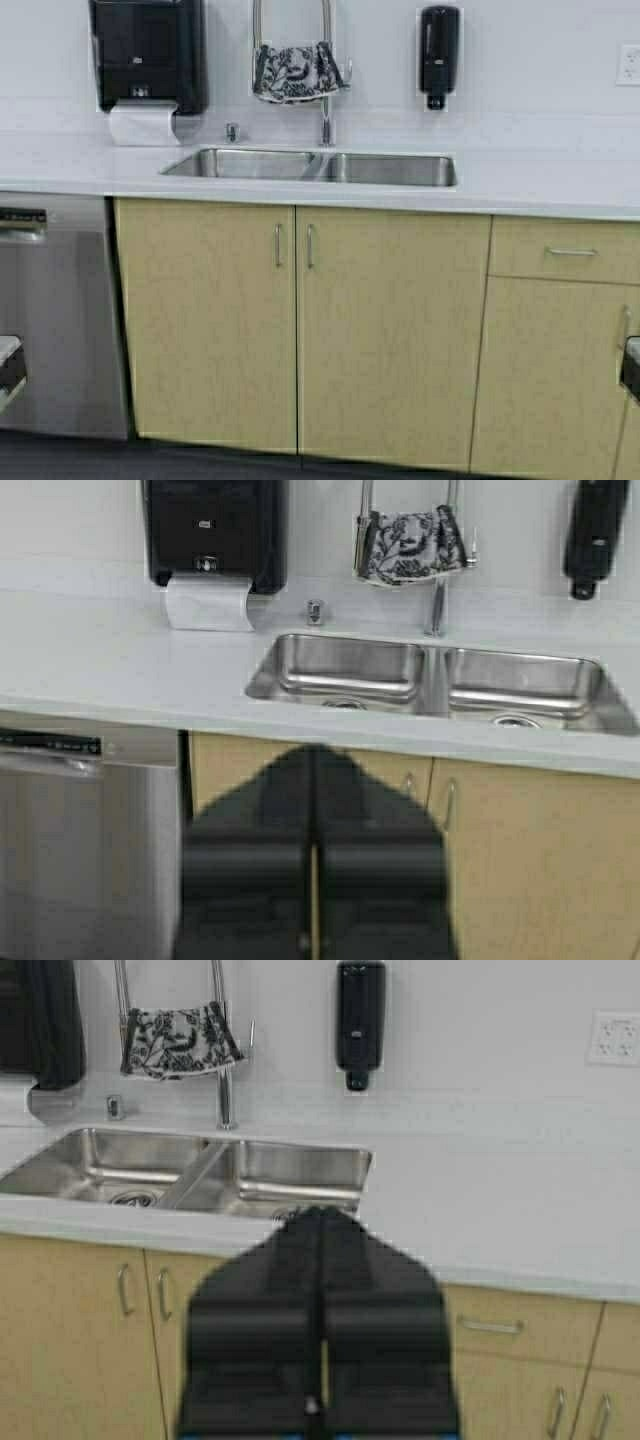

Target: Get the cloth and wipe up the spill under the wine glass

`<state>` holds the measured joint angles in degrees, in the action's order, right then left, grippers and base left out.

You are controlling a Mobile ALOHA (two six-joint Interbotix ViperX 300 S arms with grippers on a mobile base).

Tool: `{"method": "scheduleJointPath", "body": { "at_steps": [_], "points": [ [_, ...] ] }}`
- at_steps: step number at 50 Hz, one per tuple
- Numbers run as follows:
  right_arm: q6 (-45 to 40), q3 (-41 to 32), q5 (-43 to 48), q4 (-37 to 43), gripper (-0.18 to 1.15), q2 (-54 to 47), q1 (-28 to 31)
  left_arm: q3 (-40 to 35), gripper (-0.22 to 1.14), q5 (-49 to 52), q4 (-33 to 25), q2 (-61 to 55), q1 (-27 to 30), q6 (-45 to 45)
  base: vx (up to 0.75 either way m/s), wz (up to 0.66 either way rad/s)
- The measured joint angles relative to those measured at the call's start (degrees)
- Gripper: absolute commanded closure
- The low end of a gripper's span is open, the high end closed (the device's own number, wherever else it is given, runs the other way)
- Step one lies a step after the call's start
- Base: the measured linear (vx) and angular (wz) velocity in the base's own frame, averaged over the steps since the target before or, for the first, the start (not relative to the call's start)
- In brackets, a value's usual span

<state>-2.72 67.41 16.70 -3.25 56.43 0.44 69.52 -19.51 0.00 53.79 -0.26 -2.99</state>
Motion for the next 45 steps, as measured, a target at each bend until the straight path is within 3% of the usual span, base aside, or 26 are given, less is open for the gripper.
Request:
{"method": "scheduleJointPath", "body": {
  "at_steps": [34, 45],
  "points": [
    [-0.18, 0.00, -0.97, -0.18, 0.92, 2.29, 0.09, 1.49, 0.89, 0.26, 0.00, 0.97, 0.00, -0.88, 0.45, 0.11],
    [-0.18, -0.88, -2.81, -0.35, 0.92, 2.37, 3.34, 1.49, 0.89, 0.26, 0.00, 1.32, 0.00, -0.97, 0.41, 0.15]
  ]
}}
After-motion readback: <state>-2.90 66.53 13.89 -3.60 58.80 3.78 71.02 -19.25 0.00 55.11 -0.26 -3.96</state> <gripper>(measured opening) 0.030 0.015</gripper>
